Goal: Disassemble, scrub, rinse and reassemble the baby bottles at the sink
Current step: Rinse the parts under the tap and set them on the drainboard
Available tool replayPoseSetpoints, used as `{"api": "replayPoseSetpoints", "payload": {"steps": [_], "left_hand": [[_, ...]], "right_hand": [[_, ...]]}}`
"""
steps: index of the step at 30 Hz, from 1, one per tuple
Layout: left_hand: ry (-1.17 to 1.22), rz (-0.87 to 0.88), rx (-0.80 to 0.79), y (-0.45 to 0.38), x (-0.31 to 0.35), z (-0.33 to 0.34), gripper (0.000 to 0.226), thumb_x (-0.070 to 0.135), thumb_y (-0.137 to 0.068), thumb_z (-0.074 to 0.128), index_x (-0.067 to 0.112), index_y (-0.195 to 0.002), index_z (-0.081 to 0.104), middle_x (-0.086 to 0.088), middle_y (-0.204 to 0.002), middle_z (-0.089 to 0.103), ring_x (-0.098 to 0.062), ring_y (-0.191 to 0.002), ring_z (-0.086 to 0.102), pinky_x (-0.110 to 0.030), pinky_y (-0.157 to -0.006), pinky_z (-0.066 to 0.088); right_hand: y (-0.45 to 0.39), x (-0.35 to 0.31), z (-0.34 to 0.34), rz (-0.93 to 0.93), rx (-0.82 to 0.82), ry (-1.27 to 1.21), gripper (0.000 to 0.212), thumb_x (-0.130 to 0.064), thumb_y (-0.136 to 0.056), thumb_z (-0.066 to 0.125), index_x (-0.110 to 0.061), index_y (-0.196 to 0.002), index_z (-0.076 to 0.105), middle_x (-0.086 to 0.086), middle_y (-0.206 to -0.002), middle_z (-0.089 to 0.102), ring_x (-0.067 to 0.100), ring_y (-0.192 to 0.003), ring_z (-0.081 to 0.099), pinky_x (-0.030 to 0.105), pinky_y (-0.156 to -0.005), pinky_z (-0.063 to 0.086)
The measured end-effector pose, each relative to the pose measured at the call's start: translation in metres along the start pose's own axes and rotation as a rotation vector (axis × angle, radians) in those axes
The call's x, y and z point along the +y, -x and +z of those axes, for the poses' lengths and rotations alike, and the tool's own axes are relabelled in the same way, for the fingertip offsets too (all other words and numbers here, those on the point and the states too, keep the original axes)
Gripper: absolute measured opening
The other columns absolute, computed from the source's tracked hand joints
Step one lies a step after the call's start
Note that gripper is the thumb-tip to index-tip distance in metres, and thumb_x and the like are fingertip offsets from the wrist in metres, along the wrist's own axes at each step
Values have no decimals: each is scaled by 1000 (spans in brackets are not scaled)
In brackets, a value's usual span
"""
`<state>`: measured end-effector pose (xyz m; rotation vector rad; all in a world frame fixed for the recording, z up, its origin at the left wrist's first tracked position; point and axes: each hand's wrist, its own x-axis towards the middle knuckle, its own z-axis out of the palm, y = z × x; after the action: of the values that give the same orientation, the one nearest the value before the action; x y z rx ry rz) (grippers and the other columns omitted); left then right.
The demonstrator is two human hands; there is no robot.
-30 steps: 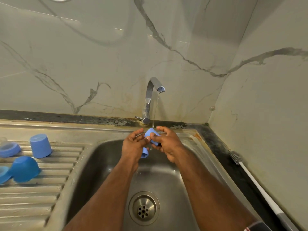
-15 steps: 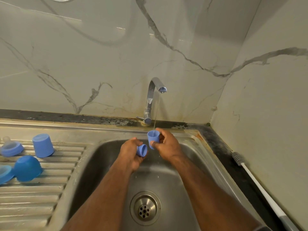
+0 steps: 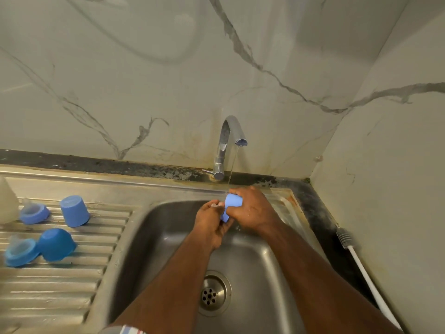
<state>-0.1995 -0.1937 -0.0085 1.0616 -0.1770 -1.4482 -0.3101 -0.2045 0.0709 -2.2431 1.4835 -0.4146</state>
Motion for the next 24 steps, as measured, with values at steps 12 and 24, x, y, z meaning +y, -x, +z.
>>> {"api": "replayPoseSetpoints", "payload": {"steps": [12, 24], "left_hand": [[-504, 171, -18, 21, 21, 13, 24, 7, -83, 68, 19, -103, 74, -5, -80, 71, -23, -79, 66, -37, -75, 56], [-568, 125, 0, -16, 71, 15, 79, -15, -92, 48, 21, -159, 26, -9, -137, 58, -33, -113, 66, -53, -97, 56]], "right_hand": [[-40, -28, -34, 182, 35, 12, 29, -42, -96, 58, -21, -79, 70, -1, -82, 71, 22, -79, 63, 32, -76, 50], [-64, -29, 15, 259, 72, -71, 41, -21, -100, 55, -14, -140, 57, 7, -135, 64, 25, -120, 61, 34, -102, 46]]}}
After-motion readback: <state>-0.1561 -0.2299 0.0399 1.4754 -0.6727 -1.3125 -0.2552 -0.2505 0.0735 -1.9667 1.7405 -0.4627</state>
